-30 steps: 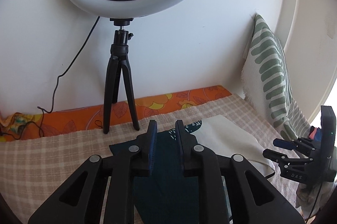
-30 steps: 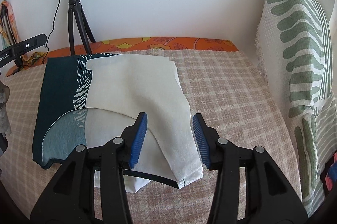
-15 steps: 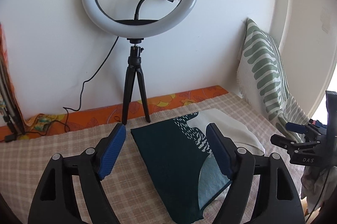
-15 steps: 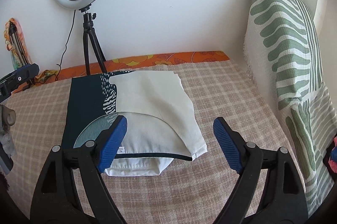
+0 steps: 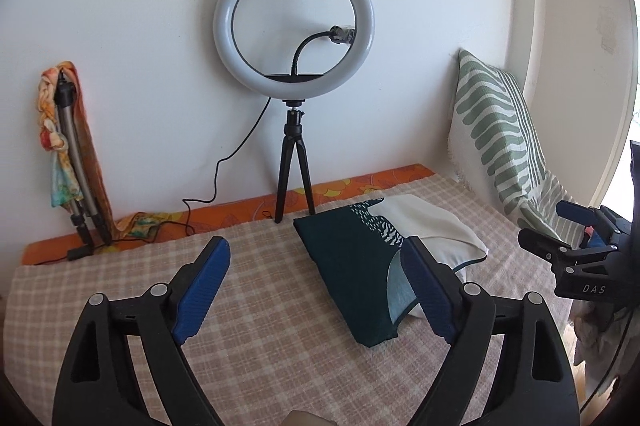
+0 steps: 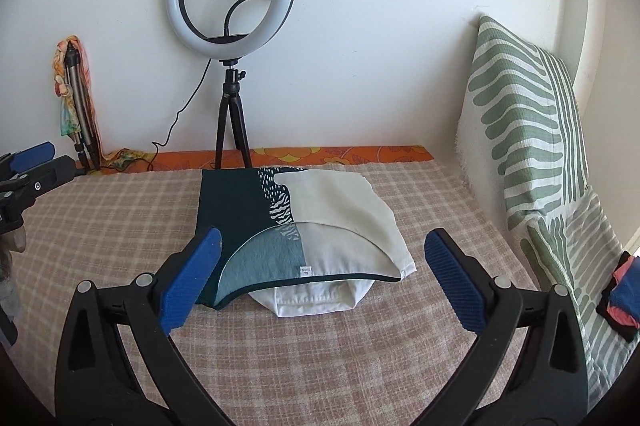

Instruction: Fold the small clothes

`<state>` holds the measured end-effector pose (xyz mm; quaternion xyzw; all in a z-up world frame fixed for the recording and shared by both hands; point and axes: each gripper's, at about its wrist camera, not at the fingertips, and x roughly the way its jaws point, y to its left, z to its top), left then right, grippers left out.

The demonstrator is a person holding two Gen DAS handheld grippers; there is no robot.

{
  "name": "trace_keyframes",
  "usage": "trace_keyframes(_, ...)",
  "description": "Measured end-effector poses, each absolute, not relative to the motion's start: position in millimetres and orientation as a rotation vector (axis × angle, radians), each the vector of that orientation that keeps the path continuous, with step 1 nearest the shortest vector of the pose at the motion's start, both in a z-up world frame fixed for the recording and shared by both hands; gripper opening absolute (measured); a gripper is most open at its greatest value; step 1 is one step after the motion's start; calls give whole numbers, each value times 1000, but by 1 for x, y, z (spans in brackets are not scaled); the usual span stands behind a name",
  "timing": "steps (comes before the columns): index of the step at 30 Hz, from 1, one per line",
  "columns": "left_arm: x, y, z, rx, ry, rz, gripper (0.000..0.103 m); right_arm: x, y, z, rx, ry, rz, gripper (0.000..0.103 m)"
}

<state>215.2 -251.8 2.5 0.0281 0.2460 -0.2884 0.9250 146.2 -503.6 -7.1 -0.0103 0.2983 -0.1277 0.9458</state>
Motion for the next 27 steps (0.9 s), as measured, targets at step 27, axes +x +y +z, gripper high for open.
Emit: trace_keyframes(27,140,-202,-51,167,512,-487,102,71,-446,-32,-13,502,-261,103)
